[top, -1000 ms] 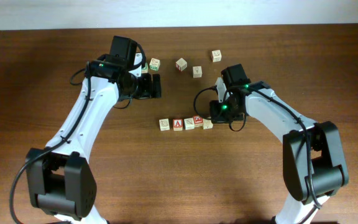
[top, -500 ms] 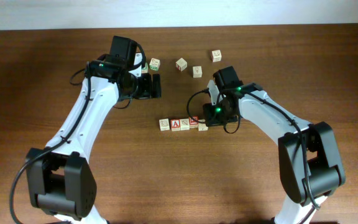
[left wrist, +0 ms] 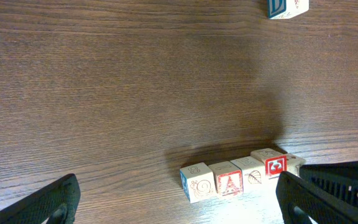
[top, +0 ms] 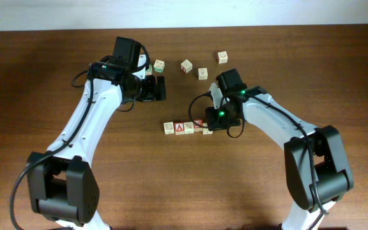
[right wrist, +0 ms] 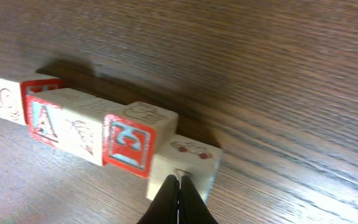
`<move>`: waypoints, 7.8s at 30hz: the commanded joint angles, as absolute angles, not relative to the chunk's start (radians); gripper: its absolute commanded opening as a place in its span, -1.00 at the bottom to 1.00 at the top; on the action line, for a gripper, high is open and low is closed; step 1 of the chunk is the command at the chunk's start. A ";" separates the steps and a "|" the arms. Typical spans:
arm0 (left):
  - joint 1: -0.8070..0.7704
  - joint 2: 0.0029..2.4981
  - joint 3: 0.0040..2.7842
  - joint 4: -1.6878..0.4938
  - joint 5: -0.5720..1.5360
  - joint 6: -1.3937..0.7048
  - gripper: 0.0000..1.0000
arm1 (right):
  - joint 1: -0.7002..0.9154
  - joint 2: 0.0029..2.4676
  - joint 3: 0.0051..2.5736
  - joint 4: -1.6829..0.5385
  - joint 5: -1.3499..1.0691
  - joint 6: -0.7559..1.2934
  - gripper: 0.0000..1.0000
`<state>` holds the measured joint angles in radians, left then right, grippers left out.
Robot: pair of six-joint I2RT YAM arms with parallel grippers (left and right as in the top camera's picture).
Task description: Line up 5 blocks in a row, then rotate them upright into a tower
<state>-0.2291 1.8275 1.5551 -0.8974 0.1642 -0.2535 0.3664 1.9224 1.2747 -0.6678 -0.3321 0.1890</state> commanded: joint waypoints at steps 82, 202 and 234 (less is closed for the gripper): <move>-0.236 1.833 1.553 -0.899 0.156 -0.250 0.98 | 0.354 1.927 1.345 -0.820 -0.119 0.245 -0.91; -0.373 1.982 1.351 -0.722 -0.056 -0.386 -1.00 | 0.210 2.016 1.704 -1.101 -0.303 0.187 -0.57; -0.373 1.982 1.351 -0.752 0.038 -0.373 -1.00 | 0.210 2.016 1.704 -1.105 -0.277 0.187 -0.57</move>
